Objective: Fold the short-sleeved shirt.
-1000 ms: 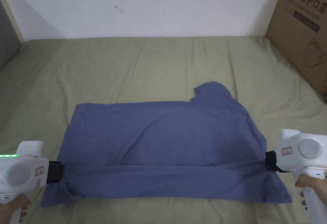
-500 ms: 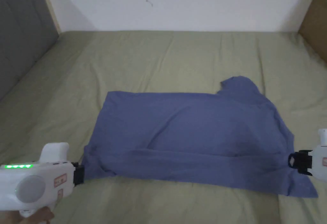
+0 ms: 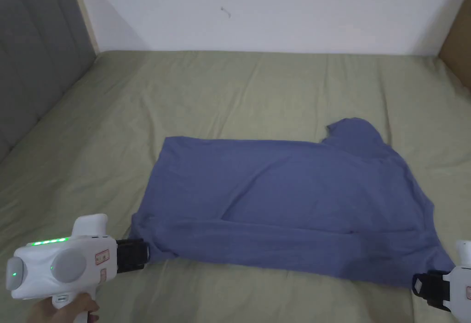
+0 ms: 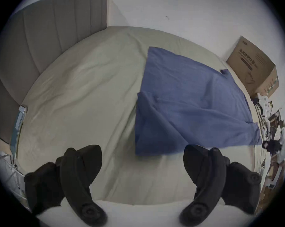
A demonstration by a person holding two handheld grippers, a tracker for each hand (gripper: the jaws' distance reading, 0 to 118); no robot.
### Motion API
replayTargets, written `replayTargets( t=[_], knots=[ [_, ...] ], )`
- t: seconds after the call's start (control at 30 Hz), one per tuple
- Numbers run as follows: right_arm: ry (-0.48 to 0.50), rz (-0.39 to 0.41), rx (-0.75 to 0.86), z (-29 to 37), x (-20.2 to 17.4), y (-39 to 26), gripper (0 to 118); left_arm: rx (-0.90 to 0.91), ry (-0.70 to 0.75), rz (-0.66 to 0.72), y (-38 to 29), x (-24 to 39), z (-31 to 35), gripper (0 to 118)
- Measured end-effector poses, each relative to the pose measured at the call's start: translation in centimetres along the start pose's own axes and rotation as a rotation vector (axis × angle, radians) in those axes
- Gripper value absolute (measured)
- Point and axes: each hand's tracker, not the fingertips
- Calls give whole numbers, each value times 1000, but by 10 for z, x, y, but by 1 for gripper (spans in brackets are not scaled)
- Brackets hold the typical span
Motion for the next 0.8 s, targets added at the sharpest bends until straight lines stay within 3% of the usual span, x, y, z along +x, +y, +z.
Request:
replayTargets(
  t=[0.07,0.1,0.13,0.2,0.23,0.27,0.3,0.33,0.37,0.5,0.57,0.6,0.63,0.7,0.73,0.8],
  knots=[
    [-13,-8,-10,-4,7,-3,0,-60,4,14,2,1,-18,97],
    [-20,-14,-16,-5,9,-4,0,-75,7,6,0,6,-28,77],
    [-24,-23,-18,-5,12,-6,0,-86,104,-45,-5,13,-33,57],
    [-34,-40,-9,-4,19,-8,1,-52,68,-55,-2,15,-22,40],
    [-44,-50,10,1,22,-9,12,-34,45,-50,0,15,-16,17],
    [-46,-54,35,5,25,-10,41,-30,8,-50,2,14,-13,8],
    [-23,-49,55,9,28,-8,66,-61,4,-46,3,13,-13,8],
    [-22,-46,59,9,33,-5,81,-66,-6,-53,3,13,-13,8],
    [-27,-48,66,8,38,-1,81,-54,8,-76,2,14,-13,8],
    [-157,-65,30,-23,60,14,81,-59,10,-67,2,16,-12,8],
    [-169,-103,-28,-34,58,17,77,-60,15,-69,3,18,-11,8],
    [-132,-114,-45,-42,61,15,62,-61,17,-74,3,19,-10,8],
    [-126,-123,-65,-52,63,13,31,-60,19,-80,4,20,-10,8],
    [-187,-100,-74,-60,56,10,19,-64,16,-81,5,20,-8,8],
    [-171,-94,-66,-51,49,14,11,-64,14,-81,6,21,-6,8],
    [-164,-37,-44,-41,42,21,9,-55,14,-91,9,21,-2,8]
  ],
)
